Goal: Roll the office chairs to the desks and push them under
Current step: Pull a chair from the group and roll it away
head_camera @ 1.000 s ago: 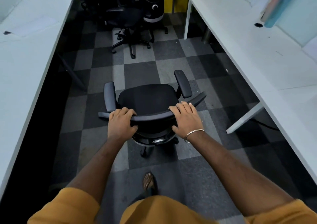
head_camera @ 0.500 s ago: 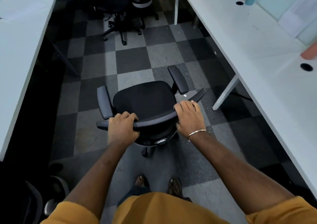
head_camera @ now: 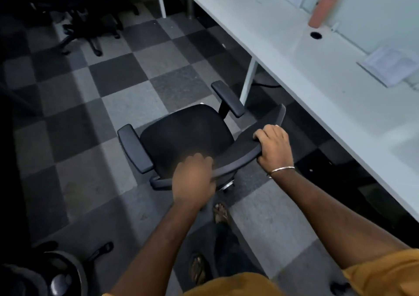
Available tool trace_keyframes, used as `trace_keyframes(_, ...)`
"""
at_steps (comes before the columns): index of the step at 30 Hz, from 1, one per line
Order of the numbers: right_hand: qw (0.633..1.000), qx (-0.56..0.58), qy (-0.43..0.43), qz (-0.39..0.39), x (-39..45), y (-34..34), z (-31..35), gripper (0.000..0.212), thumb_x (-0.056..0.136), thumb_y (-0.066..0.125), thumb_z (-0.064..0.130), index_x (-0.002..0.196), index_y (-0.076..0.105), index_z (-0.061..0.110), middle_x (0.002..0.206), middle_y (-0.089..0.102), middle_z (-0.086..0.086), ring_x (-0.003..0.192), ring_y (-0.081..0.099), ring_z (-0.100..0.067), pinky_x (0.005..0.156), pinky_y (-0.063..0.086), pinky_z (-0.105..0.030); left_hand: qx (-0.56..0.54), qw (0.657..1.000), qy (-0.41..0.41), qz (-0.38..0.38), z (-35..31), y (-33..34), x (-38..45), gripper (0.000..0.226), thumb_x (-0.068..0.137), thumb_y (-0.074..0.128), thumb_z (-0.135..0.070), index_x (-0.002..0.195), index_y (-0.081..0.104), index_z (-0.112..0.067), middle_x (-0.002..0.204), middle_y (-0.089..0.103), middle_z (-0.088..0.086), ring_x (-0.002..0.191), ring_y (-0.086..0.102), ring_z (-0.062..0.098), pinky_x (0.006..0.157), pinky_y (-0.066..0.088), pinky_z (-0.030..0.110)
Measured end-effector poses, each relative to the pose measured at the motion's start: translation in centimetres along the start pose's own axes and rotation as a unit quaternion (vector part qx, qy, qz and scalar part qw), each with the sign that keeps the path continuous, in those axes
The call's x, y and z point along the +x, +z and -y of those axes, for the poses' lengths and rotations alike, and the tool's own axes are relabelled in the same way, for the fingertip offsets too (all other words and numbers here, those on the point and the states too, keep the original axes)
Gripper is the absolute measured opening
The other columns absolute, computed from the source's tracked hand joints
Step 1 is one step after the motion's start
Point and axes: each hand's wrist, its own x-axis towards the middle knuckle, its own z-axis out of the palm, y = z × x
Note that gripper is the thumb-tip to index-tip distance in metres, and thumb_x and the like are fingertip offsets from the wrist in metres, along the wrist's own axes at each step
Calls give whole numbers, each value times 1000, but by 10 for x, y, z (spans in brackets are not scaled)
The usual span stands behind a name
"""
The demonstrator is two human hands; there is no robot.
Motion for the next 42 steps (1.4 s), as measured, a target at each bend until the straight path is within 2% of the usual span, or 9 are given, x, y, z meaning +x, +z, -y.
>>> trace_keyframes(5, 998, -7, 59, 9, -77, -22, -24, 42, 61, 70, 1, 98, 58, 19, 97, 46, 2, 100, 50, -27, 101, 41, -42, 0, 998, 65, 8, -45, 8, -39, 42, 81, 74, -50, 108, 54, -26, 105, 53, -1, 98, 56, 23, 77, 45, 38)
trace_keyframes(8, 997, -7, 82, -2, -115, -33, -34, 37, 65, 68, 2, 98, 58, 18, 97, 48, 1, 99, 51, -28, 99, 42, -44, -1, 995, 104, 5, -63, 16, -57, 44, 74, 79, -48, 100, 54, -25, 99, 52, -2, 88, 56, 22, 69, 43, 37)
trace_keyframes(11, 994, -6, 105, -14, -156, -45, -44, 40, 61, 68, 2, 98, 59, 16, 96, 48, 1, 100, 52, -29, 102, 40, -45, -1, 989, 147, -16, -82, 22, -76, 43, 72, 78, -48, 98, 54, -24, 98, 51, -3, 84, 54, 20, 67, 40, 36)
trace_keyframes(17, 986, 8, 159, -42, -222, -53, -55, 49, 52, 71, 2, 98, 62, 16, 97, 53, 2, 106, 55, -28, 109, 32, -47, -9, 980, 199, -29, -104, 30, -96, 43, 81, 59, -63, 105, 59, -27, 102, 53, -5, 88, 53, 19, 72, 42, 37)
trace_keyframes(22, 977, 20, 197, -77, -255, -55, -54, 44, 55, 71, 2, 97, 65, 16, 94, 51, 2, 103, 53, -28, 108, 33, -50, -32, 967, 250, -41, -106, 27, -93, 55, 84, 57, -78, 105, 67, -28, 99, 57, -9, 85, 56, 17, 69, 45, 37)
trace_keyframes(27, 982, 14, 167, -83, -270, -53, -57, 47, 53, 71, 4, 98, 69, 18, 92, 55, 2, 99, 55, -26, 109, 32, -46, -37, 965, 257, -29, -104, 15, -75, 72, 76, 51, -96, 99, 71, -31, 93, 59, -14, 79, 55, 11, 65, 44, 31)
trace_keyframes(33, 996, -12, 32, -78, -278, -45, -71, 44, 65, 75, 21, 109, 70, 18, 94, 57, 1, 92, 61, -27, 89, 40, -44, -46, 967, 251, -19, -97, 6, -43, 76, 60, 54, -104, 87, 71, -35, 84, 60, -16, 77, 59, 10, 64, 44, 32)
trace_keyframes(37, 995, -19, 36, -95, -268, -39, -60, 45, 69, 69, 26, 113, 70, 18, 95, 60, 0, 91, 60, -27, 87, 41, -45, -23, 959, 280, -13, -84, 7, -13, 79, 58, 54, -104, 87, 72, -33, 86, 61, -15, 81, 61, 14, 68, 40, 32)
trace_keyframes(42, 992, -27, 75, -94, -244, -31, -49, 46, 71, 67, 27, 116, 69, 19, 98, 61, 1, 92, 60, -26, 89, 40, -44, -7, 947, 321, -18, -75, 5, 38, 79, 57, 56, -104, 80, 70, -30, 80, 57, -13, 75, 58, 16, 66, 32, 32)
